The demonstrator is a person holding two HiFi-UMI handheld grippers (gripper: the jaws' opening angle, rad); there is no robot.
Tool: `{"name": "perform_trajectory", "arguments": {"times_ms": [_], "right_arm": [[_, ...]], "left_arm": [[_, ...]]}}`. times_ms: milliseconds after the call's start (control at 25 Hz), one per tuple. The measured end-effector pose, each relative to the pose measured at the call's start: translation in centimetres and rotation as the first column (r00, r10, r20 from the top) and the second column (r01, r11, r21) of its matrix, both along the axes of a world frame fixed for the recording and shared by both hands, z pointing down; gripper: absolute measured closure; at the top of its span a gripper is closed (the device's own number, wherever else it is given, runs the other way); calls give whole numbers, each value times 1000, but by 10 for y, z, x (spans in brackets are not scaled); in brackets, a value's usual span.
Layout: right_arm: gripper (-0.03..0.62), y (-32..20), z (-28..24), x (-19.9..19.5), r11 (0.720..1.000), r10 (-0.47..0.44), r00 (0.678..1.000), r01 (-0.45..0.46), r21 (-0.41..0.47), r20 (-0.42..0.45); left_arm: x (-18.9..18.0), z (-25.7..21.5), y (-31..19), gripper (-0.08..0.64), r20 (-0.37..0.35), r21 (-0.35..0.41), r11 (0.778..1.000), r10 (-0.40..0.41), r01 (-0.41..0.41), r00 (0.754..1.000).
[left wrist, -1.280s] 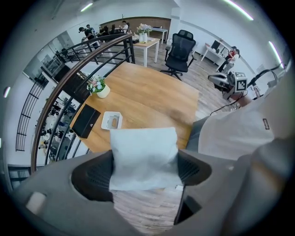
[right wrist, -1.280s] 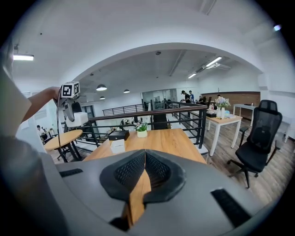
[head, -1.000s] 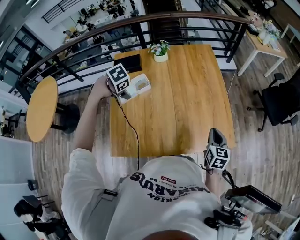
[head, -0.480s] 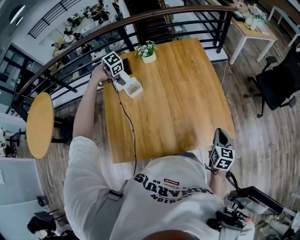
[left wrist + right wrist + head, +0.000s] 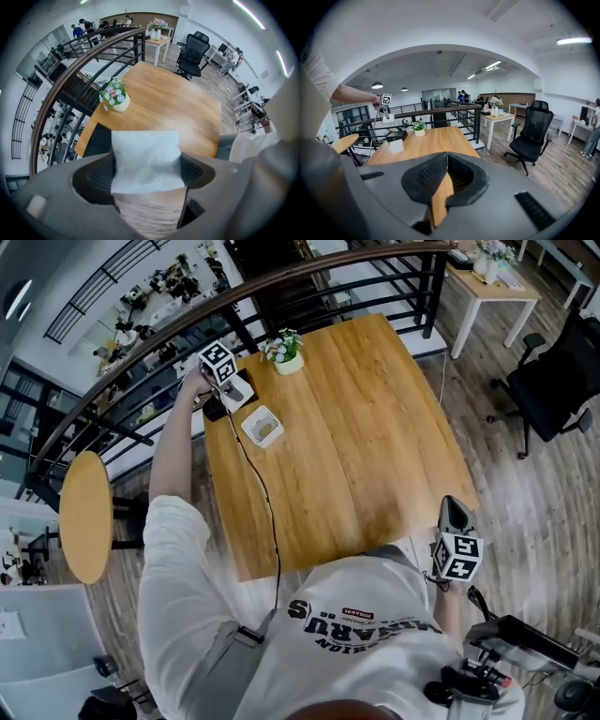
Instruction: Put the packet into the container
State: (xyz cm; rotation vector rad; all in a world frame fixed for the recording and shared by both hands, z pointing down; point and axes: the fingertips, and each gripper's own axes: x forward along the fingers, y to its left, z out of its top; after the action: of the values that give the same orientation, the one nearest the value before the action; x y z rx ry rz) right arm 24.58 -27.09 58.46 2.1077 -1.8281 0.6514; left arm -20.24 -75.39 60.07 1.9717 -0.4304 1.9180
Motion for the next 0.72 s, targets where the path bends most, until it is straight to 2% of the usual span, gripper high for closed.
{"name": "perform_trajectory", "arguments": {"times_ms": [120,280,400,720], "right_arm": [[581,1,0,4,1000,4,1000,-4,-2,-8],[581,2,0,5,1000,15,1000,-15,-1,-5],[581,3,2,3,1000,9,1000,-9,-9,-4],[581,0,4,4,1000,7,1000,-8,-24,-13]], "left_arm": [[-3,10,-17,141,-12,41,999,7,-6,1000],[-18,30,-21,141,47,41,999,-16,15,999],[-18,36,-20,141,16,38,998,-44,43,999],[-10,58,-19,141,18,84,996,24,-26,1000]]}}
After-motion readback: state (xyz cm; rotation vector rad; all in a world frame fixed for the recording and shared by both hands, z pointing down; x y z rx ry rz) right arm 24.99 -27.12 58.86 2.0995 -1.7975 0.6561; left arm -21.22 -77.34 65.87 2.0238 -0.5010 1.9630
